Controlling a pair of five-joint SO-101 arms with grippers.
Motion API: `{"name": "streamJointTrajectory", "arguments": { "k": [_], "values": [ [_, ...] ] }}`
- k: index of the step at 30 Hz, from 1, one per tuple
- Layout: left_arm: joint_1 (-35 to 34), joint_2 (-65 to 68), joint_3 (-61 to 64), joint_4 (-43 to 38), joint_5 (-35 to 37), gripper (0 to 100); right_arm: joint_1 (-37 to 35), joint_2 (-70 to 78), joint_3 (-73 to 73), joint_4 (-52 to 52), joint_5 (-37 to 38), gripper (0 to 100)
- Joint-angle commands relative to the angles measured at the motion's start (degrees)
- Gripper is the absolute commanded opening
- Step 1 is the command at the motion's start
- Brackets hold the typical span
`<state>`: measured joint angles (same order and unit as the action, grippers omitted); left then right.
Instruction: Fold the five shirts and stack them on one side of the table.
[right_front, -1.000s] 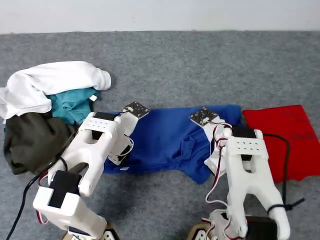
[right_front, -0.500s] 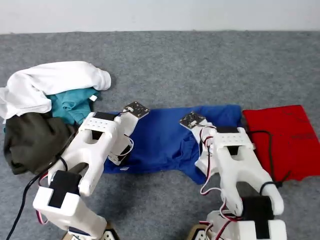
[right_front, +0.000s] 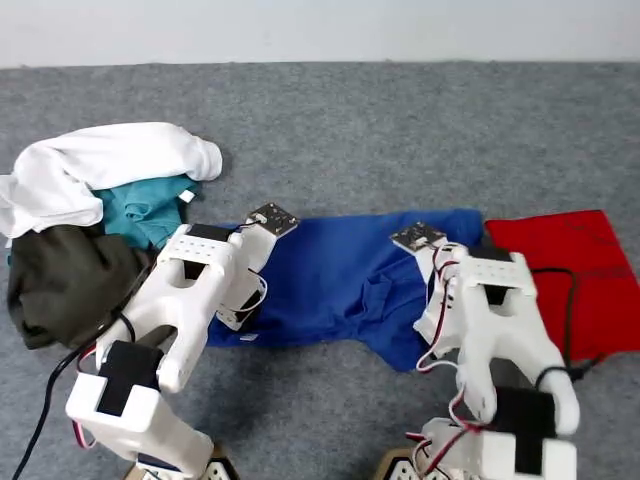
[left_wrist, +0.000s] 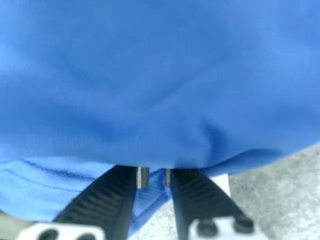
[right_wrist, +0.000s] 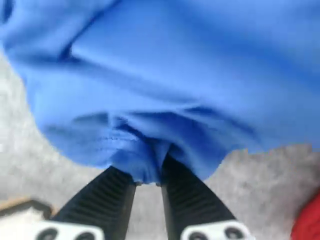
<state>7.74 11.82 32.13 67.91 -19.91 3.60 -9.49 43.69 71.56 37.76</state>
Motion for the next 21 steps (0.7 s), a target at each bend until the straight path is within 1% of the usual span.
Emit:
{"name": "streamJointTrajectory", "arguments": {
  "k": [1,6,12,21],
  "values": [
    [0.44,0.88,0.22,-3.25,0.35,7,0.66,-7.16,-1.93,7.25,0.88,1.0],
    [0.44,0.88,0.22,-3.25,0.35,7,0.4,-14.46,-1.41,15.43,0.88,1.0],
    [0.44,0.88,0.22,-3.25,0.35,7,0.75,-15.69,5.27,12.18,0.7,1.9],
    [0.44,0.88,0.31,-3.25,0.35,7,0.75,-16.31,6.33,13.32,0.53,11.5]
  ]
}}
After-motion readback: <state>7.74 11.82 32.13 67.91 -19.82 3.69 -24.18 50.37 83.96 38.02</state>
